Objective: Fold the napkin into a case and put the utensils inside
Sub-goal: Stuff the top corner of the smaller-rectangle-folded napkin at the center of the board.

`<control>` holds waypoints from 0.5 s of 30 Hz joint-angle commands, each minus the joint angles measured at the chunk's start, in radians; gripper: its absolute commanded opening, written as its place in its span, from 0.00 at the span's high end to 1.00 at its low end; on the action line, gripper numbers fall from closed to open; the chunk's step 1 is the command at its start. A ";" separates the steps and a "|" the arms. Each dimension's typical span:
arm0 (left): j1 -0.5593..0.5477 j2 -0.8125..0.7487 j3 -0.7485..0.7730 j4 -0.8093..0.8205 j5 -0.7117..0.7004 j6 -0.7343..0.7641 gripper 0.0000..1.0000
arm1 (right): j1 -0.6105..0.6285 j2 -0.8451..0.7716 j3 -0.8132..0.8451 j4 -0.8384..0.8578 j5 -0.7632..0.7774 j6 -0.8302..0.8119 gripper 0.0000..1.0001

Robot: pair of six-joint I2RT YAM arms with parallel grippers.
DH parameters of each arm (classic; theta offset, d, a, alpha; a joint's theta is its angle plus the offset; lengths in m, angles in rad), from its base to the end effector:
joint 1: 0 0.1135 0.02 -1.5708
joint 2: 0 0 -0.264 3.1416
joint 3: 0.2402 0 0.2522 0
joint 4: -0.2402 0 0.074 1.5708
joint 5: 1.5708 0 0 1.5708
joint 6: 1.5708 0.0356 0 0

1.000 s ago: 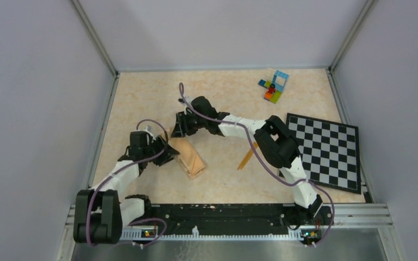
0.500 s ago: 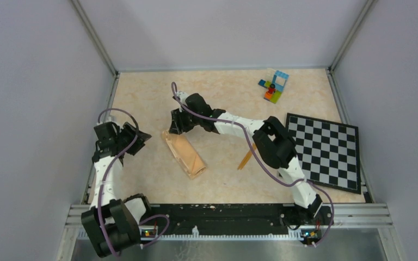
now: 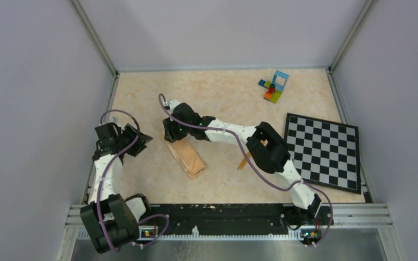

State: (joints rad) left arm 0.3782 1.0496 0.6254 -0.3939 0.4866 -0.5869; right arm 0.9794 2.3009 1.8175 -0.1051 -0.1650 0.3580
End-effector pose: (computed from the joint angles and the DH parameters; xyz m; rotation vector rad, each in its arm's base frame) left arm 0.2000 0.0615 0.2193 -0.8897 2.1972 -0.6795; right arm 0.2915 0.4446 0.1889 -0.8019 2.1640 0.9141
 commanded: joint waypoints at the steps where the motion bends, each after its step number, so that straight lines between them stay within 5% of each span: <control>1: 0.010 -0.028 -0.009 0.026 0.012 0.022 0.45 | 0.016 0.035 0.089 -0.042 0.114 -0.026 0.57; 15: 0.020 -0.034 -0.018 0.030 0.029 0.024 0.45 | 0.046 0.065 0.125 -0.056 0.116 -0.028 0.55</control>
State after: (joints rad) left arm 0.3878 1.0370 0.6159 -0.3939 0.4965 -0.5762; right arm 0.9947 2.3669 1.9057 -0.1818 -0.0601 0.3481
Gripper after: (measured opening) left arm 0.550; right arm 0.447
